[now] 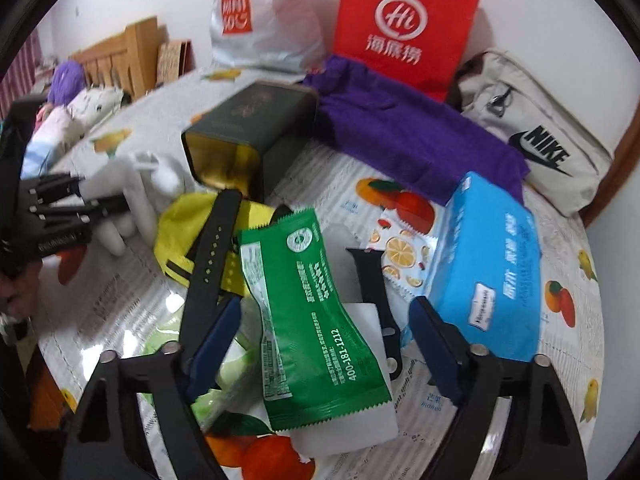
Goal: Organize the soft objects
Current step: 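Lift the glove with the left gripper while the right gripper grasps the green snack packet, then carry the glove with the left gripper while the right gripper carries the packet toward the purple towel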
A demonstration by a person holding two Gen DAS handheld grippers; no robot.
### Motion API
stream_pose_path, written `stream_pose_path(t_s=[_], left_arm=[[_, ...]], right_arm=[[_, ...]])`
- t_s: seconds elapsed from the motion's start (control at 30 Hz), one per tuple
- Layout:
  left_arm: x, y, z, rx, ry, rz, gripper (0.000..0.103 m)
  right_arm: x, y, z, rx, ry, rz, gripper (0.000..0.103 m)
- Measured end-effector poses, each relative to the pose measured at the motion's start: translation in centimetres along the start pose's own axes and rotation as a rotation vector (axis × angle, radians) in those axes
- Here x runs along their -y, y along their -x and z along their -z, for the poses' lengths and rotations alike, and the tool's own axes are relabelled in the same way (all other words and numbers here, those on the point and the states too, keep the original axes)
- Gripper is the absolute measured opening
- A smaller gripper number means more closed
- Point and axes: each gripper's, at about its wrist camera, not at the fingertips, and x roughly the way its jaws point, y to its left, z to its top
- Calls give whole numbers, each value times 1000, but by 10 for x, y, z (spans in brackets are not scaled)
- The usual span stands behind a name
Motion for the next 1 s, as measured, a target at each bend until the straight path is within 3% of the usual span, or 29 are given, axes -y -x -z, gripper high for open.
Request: stream_pose_path(t_s=[0.1, 0.17, 0.2, 0.3, 0.63, 1.0], left_arm=[[-1, 0, -1, -2, 5, 7, 40], [-1, 0, -1, -2, 9, 7, 40], [-2, 0, -1, -2, 18, 8, 40], [-2, 1, -1, -10, 36, 16, 40], [6, 8, -1, -36, 49, 17, 34], [20, 26, -7, -28, 64, 52, 30]], right_arm=[[-2, -9, 0, -33, 24, -20, 53], [-4, -6, 1, -16, 43, -3, 47], [-4, -2, 1, 5, 37, -25, 33], [2, 12, 2, 48, -23, -93, 32], [32, 57, 41, 125, -170, -87, 32], [67, 66, 112, 83, -292, -55, 32]])
